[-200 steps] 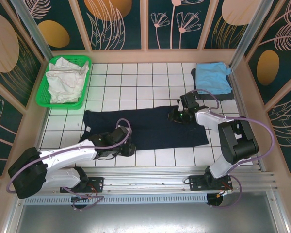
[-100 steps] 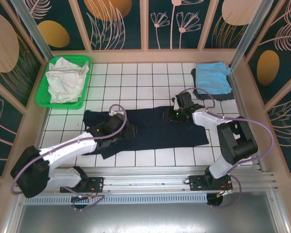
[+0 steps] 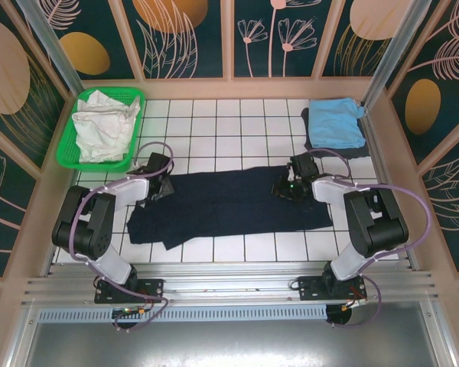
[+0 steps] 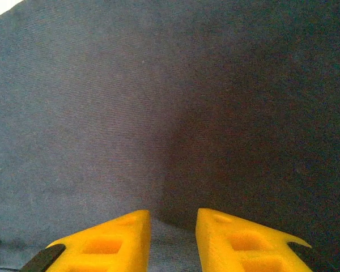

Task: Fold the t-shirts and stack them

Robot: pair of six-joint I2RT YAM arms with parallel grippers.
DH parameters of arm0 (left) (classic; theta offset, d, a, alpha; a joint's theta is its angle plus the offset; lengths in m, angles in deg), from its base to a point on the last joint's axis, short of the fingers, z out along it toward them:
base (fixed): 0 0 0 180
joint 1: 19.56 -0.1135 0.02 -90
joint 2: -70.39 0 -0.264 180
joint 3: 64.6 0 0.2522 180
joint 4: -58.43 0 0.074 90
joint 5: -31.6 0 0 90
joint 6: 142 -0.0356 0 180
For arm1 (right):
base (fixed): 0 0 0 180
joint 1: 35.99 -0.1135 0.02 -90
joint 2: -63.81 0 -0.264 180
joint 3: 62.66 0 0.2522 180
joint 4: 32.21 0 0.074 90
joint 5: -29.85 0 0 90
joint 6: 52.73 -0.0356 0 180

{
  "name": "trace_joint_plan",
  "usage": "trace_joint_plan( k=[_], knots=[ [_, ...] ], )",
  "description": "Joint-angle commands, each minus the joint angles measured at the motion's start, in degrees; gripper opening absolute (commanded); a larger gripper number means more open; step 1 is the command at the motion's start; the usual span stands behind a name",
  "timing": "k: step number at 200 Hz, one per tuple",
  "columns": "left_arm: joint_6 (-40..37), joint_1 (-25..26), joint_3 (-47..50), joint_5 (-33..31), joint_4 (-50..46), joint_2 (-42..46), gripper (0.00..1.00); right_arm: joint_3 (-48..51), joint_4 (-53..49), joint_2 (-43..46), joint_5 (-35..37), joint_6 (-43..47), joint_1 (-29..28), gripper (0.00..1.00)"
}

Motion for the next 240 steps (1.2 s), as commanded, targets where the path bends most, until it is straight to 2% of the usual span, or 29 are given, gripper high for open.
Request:
trace_joint_plan(
  k=[1,31,53,81,105,117,140,168,204,240],
  knots=[
    [-0.6,-3.0,-1.2,1.3,1.8,-2.6,0.80,3.6,-3.1,1.1,2.4,-0.5,3.7,0.30],
    [-0.1,-4.4,-2.9,4.2,2.4,-6.8,0.76,2.5,-6.2,5.6,2.1,-0.1,4.3,0.30],
    [1.3,-4.4,-2.6,4.9,2.3,-7.4,0.73,-0.8,-5.5,7.6,1.0,-0.3,2.1,0.34],
    [2.4,-4.5,-1.1,5.6,3.9,-7.4,0.74,-7.0,-2.7,0.8,0.8,0.8,-1.1,0.35],
    [2.8,-4.5,-1.7,5.6,3.6,-7.4,0.74,-12.3,-5.4,-7.5,5.4,1.7,-0.5,0.28],
    [2.8,-4.5,-2.2,6.1,3.3,-7.0,0.74,-11.8,-6.6,-8.9,8.1,1.2,0.9,0.27],
    [2.6,-4.5,-3.7,7.3,3.9,-6.4,0.77,-5.5,-6.2,-6.4,7.9,-0.3,5.3,0.27],
    [1.9,-4.5,-11.0,10.8,4.2,-10.6,0.73,2.7,-6.0,1.5,6.3,-1.0,9.1,0.28],
    [1.4,-4.0,-23.0,17.7,5.8,-19.9,0.69,5.0,-8.6,10.1,2.8,-1.4,8.7,0.31],
    [-1.4,-3.7,-40.2,17.2,0.7,-29.9,0.70,3.6,-8.7,16.0,1.3,-1.5,8.6,0.35]
  ],
)
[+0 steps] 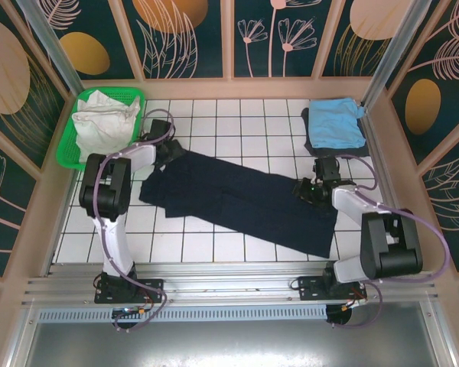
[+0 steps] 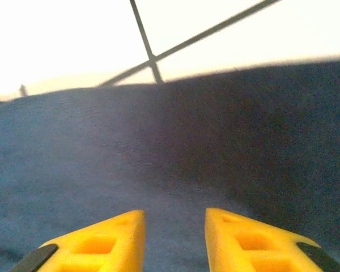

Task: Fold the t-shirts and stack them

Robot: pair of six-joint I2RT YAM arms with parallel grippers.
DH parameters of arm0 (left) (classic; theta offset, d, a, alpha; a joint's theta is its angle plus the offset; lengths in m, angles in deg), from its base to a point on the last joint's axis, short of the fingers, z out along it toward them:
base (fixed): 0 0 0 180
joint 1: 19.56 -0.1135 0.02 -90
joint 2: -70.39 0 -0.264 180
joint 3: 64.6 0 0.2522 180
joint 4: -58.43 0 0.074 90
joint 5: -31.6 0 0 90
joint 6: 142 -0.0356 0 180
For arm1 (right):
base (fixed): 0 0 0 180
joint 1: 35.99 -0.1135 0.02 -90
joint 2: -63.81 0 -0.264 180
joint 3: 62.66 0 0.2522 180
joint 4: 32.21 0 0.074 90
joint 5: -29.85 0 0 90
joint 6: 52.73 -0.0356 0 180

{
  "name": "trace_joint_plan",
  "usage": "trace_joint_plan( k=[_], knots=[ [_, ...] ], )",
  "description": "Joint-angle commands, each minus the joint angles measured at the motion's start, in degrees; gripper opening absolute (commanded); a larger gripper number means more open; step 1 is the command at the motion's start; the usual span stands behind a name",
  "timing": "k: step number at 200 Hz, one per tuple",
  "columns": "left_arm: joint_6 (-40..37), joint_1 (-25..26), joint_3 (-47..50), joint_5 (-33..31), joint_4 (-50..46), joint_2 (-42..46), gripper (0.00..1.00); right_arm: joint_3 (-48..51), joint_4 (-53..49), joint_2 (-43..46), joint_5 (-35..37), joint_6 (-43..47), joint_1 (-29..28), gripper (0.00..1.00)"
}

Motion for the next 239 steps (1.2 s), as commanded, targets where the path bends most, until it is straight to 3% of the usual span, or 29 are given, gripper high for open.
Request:
trace_joint_plan(
  k=[1,22,39,61,93,110,128,160,192,212,239],
  knots=[
    [-2.4,0.2,-9.9,1.9,-4.5,-6.2,0.70,-0.7,-1.1,3.6,-1.9,-0.7,-0.2,0.35],
    [-5.2,0.2,-21.4,-0.2,-10.7,-10.6,0.69,-0.7,0.7,1.9,-4.1,-0.8,-1.0,0.36],
    [-6.8,0.2,-23.2,-2.6,-12.2,-8.6,0.72,-1.0,0.1,-0.7,-2.3,-0.5,-2.9,0.36],
    [-7.3,0.2,-16.3,-4.5,-10.2,-2.1,0.73,-1.8,-0.5,-4.7,1.1,-0.5,-5.4,0.35],
    [-4.6,3.2,-0.1,2.9,-0.7,6.6,0.70,-3.1,0.8,-10.3,1.8,-0.2,-6.9,0.34],
    [-3.2,6.3,2.9,6.3,2.2,5.8,0.69,-4.9,0.6,-13.1,2.3,0.4,-7.0,0.33],
    [-1.4,6.8,2.2,9.0,3.2,1.2,0.58,-6.8,-0.1,-15.2,3.0,1.0,-7.3,0.32],
    [-2.2,6.3,-7.0,6.7,0.0,-7.3,0.54,-8.0,-0.7,-15.9,4.8,0.7,-8.9,0.32],
    [-3.8,4.1,-22.4,7.3,-4.5,-18.1,0.53,-6.0,-2.3,-14.3,6.3,-1.9,-12.2,0.32],
    [-5.4,3.7,-35.9,9.5,-6.7,-26.1,0.54,-3.4,-2.7,-12.4,4.6,-5.2,-17.2,0.32],
    [-3.3,4.1,-51.9,18.8,-6.2,-35.3,0.57,-3.7,-2.7,-12.4,-1.7,-9.1,-28.5,0.33]
  ],
)
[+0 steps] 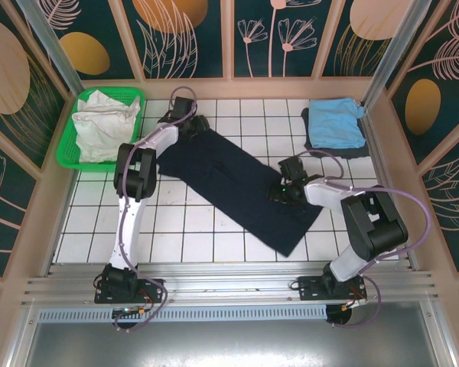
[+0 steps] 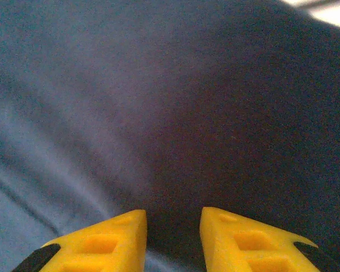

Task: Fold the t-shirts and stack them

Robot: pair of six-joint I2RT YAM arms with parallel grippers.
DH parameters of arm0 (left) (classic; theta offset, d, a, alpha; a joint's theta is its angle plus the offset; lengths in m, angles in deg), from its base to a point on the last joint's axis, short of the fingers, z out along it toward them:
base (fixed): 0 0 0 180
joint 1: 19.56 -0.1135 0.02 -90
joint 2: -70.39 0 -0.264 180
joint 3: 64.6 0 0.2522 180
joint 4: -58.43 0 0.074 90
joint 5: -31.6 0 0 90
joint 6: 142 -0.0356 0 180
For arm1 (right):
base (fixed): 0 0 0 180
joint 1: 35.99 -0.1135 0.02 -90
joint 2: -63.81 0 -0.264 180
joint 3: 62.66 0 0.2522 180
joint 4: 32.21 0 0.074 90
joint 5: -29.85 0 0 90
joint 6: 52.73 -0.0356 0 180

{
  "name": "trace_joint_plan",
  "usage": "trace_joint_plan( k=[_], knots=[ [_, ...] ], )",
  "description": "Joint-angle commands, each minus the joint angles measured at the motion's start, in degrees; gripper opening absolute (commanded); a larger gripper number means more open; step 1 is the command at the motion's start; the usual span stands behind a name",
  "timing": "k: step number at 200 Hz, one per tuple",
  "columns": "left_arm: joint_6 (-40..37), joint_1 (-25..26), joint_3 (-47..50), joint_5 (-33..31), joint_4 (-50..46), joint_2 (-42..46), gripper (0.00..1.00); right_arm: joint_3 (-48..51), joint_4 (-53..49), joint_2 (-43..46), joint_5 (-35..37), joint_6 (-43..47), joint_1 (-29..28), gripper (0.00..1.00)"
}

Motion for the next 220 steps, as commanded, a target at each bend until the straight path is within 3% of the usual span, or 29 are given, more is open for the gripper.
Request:
trace_joint_plan(
  k=[1,15,36,40,45,49,70,118,159,220],
  knots=[
    [0.5,0.1,-9.6,7.2,-3.0,-8.0,0.58,1.4,-6.2,-0.9,-5.6,-4.9,-8.8,0.33],
    [2.4,0.6,-12.4,9.9,-0.2,-9.4,0.60,-1.9,-9.7,0.3,-4.0,-5.2,-12.4,0.33],
    [4.2,1.1,-11.4,11.9,4.3,-7.6,0.69,-4.3,-11.1,5.3,0.6,-4.3,-12.4,0.38],
    [4.5,1.1,-11.1,12.0,4.8,-7.0,0.74,-4.3,-10.6,6.0,1.5,-3.9,-12.0,0.39],
    [5.0,1.2,-10.5,12.1,5.4,-6.0,0.93,-4.2,-10.0,6.7,2.2,-3.5,-11.5,0.40],
    [5.2,1.1,-10.0,12.1,5.7,-5.3,0.98,-4.0,-9.5,6.9,2.5,-3.1,-10.8,0.40],
    [5.3,1.2,-5.2,10.3,7.8,1.1,0.98,-3.7,-7.9,4.4,2.4,-1.7,-8.7,0.39],
    [7.2,1.3,16.6,2.1,10.8,15.7,0.98,-0.6,-6.5,-2.9,4.8,-3.0,-11.6,0.34],
    [10.9,2.2,16.0,6.0,11.5,7.6,0.98,0.0,-3.5,-3.9,2.8,-9.3,-20.4,0.34],
    [11.6,4.7,0.7,13.1,10.3,-5.3,0.97,-10.0,-9.7,-7.7,5.2,-14.3,-31.4,0.34]
  ],
)
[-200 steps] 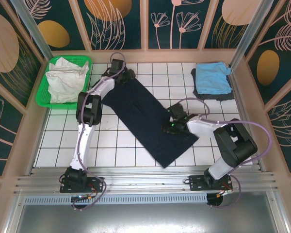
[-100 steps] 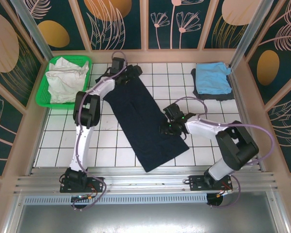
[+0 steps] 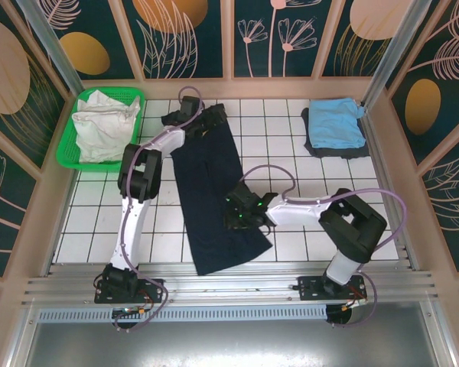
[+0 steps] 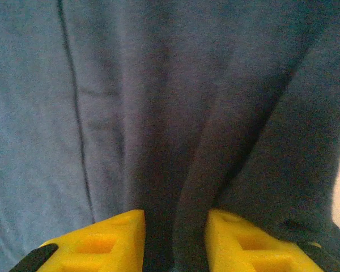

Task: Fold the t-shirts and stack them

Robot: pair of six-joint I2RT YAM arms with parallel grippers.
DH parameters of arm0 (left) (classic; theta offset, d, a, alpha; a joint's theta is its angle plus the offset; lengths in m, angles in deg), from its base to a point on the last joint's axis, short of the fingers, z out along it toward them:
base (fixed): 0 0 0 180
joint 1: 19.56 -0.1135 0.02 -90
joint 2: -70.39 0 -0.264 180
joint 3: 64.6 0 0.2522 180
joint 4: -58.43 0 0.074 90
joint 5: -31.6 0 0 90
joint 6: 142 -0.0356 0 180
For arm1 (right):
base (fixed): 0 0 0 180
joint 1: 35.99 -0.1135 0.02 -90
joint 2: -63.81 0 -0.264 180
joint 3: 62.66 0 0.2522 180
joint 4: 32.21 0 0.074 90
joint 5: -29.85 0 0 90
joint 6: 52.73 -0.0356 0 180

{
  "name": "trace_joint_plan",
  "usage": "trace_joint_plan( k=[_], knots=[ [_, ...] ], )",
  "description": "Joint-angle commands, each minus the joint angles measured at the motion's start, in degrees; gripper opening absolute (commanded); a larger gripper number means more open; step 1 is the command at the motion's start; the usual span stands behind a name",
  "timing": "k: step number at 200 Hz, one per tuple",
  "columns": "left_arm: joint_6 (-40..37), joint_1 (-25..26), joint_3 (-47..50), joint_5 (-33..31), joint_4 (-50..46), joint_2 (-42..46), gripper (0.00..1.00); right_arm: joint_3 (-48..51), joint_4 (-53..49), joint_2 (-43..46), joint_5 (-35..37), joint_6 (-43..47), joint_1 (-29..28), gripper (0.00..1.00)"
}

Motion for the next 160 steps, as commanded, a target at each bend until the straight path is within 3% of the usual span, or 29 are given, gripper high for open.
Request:
trace_joint_plan(
  k=[1,45,63,120,160],
  knots=[
    [1.6,1.4,-4.7,5.1,-2.4,-6.7,0.97,-2.9,-8.2,-1.9,1.1,-3.0,-2.8,0.34],
    [3.3,4.1,-24.2,11.0,-1.4,-16.9,0.99,-1.8,-12.2,4.9,4.2,-5.1,-2.8,0.37],
    [3.6,4.5,-26.0,10.6,-0.7,-16.2,0.98,0.6,-13.4,8.1,4.7,-7.2,-2.8,0.38],
    [-6.1,4.5,-8.4,1.2,-5.0,5.8,0.98,9.6,-11.3,16.4,0.3,-11.5,-4.8,0.43],
    [-16.2,4.5,13.4,-4.3,-11.8,26.0,0.98,11.3,-9.9,15.9,-2.5,-9.8,-6.6,0.45]
  ],
)
